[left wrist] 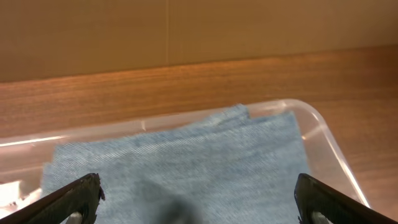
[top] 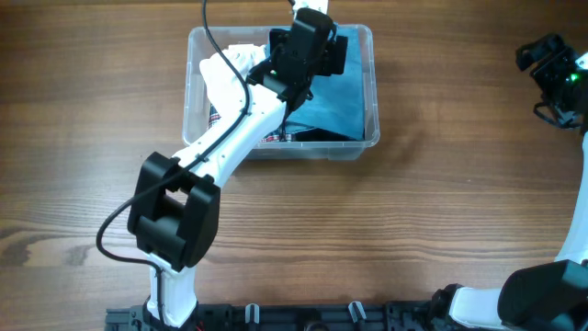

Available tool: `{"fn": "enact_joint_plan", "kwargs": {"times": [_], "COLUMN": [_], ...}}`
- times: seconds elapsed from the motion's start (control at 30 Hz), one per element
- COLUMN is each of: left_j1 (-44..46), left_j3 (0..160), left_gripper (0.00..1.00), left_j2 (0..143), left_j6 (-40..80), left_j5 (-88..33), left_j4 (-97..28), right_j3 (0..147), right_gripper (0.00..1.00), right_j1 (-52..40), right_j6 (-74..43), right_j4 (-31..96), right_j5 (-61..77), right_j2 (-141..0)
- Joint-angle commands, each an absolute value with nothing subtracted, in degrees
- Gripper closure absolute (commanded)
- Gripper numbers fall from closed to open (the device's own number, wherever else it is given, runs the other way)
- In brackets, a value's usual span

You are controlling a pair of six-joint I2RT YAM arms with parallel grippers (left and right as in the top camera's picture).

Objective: Pack container
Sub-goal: 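Press the denim cloth flat into the bin with the left gripper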

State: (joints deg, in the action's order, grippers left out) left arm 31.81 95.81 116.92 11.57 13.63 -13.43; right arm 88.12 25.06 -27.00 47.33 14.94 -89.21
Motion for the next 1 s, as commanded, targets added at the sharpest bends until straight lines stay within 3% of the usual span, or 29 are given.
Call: {"fn": "enact_joint_plan", "kwargs": {"times": [0.0,0.53,0.97], "left_j1": [31.7,34.4,35.8], "left_j3": [95.6,95.8,98.0], "left_gripper": [0.0,0.0,0.0], "left_j2": [122.0,133.0,102.9], "left_j6": [10.7,11.3,10.9], "left_j5": [13.3,7.8,10.1], "left_j4": [-13.1,-18.1,-34.4], "right_j3": [88.0,88.0,88.0], "right_gripper": [0.0,0.0,0.0], "right_j1": [24.8,24.8,24.8], "right_j6": [-27.4,-27.4,-27.4], "right_j4": [47.2,47.2,47.2], "right_j5": [14.6,14.6,14.6], "right_j2": [-89.9,-89.9,-89.9]}}
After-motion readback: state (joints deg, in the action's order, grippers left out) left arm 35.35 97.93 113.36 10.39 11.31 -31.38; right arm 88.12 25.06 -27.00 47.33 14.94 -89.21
